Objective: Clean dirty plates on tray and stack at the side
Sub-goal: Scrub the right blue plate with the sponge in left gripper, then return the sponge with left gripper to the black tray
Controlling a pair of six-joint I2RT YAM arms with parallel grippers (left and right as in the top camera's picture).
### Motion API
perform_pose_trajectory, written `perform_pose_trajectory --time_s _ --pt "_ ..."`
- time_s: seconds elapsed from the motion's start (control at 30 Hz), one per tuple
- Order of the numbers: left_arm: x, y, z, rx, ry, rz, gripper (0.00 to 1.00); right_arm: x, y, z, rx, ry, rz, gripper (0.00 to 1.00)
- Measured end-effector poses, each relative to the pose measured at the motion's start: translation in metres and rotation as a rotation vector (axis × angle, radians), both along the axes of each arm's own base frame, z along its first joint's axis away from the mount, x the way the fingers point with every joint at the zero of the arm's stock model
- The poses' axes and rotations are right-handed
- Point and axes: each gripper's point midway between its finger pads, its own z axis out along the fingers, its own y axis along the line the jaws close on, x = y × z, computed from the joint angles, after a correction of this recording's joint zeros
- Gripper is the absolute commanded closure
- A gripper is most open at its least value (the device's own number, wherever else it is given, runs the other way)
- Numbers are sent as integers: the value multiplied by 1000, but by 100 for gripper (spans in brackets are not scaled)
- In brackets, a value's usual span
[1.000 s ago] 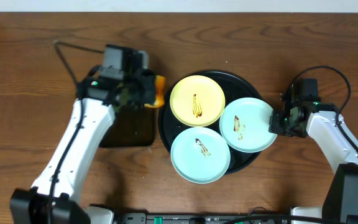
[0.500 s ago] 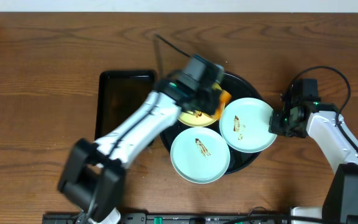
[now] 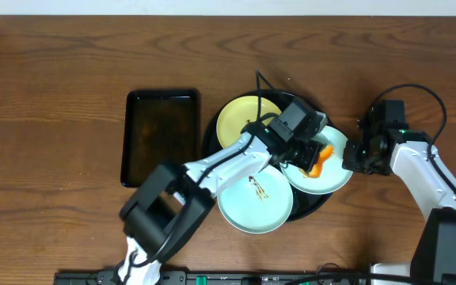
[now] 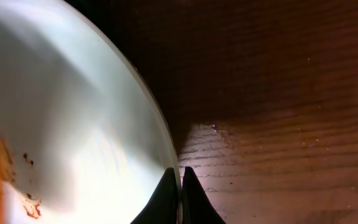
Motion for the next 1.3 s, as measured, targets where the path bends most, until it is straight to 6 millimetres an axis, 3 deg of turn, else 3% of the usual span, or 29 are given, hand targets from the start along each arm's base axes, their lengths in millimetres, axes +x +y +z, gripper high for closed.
perform_pose_trajectory --time_s 0.13,0.3,0.5,0.73,0.87,0.97,1.03,1.17,1.3 --pt "-11 -3 -22 17 82 2 93 0 0 0 0 0 0 99" --pt "-11 -1 -27 39 96 21 93 0 0 0 0 0 0 99" --pt "11 29 -41 201 18 140 92 -1 1 0 7 4 1 99" --pt "42 55 -41 260 -57 221 93 -2 1 0 8 7 1 99" --pt "39 53 -19 239 -89 196 93 -2 1 0 8 8 1 99" --pt "38 54 24 186 -139 198 92 -2 1 0 8 8 1 98" --pt "36 59 55 157 -178 209 93 -2 1 0 8 8 1 92" --pt "32 85 90 193 -229 259 93 -4 0 -1 0 16 1 89" --pt "44 135 90 330 -242 364 93 -4 -1 -1 -4 16 0 82"
